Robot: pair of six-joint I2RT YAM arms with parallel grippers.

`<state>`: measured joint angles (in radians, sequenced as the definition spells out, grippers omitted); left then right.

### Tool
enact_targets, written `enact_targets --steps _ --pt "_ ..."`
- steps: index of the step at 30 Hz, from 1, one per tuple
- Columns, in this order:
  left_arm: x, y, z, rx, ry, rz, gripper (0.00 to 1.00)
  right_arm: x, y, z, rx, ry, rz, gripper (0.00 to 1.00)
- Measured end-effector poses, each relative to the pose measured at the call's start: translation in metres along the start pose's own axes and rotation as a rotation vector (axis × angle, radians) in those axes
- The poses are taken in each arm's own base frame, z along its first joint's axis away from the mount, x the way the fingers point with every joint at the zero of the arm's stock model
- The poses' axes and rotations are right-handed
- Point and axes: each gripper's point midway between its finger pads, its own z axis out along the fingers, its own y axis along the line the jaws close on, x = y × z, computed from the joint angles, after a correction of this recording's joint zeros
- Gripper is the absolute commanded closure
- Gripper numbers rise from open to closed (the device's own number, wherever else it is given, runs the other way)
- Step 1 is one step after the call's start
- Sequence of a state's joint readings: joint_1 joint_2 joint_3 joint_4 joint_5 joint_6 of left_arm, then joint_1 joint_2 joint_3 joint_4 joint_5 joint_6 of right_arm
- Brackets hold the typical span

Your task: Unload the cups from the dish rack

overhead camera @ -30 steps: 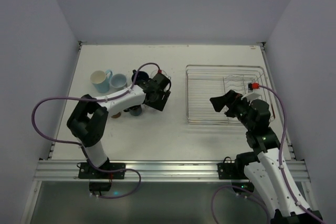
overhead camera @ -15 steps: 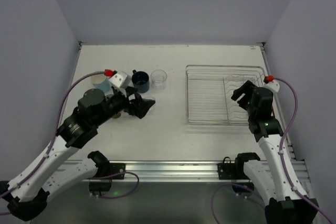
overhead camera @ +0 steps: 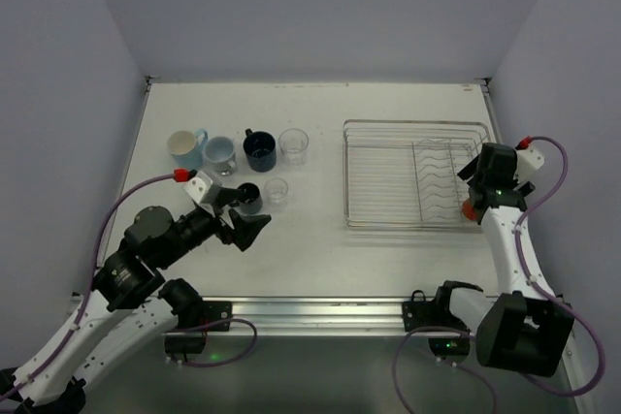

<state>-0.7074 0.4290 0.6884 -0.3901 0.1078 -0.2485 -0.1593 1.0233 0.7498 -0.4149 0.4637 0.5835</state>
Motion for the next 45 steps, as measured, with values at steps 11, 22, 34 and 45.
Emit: enact_targets --steps 11,22,34,45 --pt "-0.02 -0.005 -0.021 0.008 -0.107 0.009 0.0 0.03 -0.027 0.037 0.169 0.152 -0.075 0.13" --pt "-0.022 -0.003 -0.024 -0.005 -0.124 0.009 0.0 0.059 -0.024 0.058 0.182 0.292 -0.113 0.23" --pt "-0.02 -0.002 -0.021 -0.014 -0.113 0.008 0.0 0.057 -0.017 0.056 0.153 0.296 -0.08 0.62" --pt "-0.004 0.004 -0.002 -0.036 -0.021 0.003 0.0 -0.014 0.009 0.015 -0.049 0.025 0.048 0.66"
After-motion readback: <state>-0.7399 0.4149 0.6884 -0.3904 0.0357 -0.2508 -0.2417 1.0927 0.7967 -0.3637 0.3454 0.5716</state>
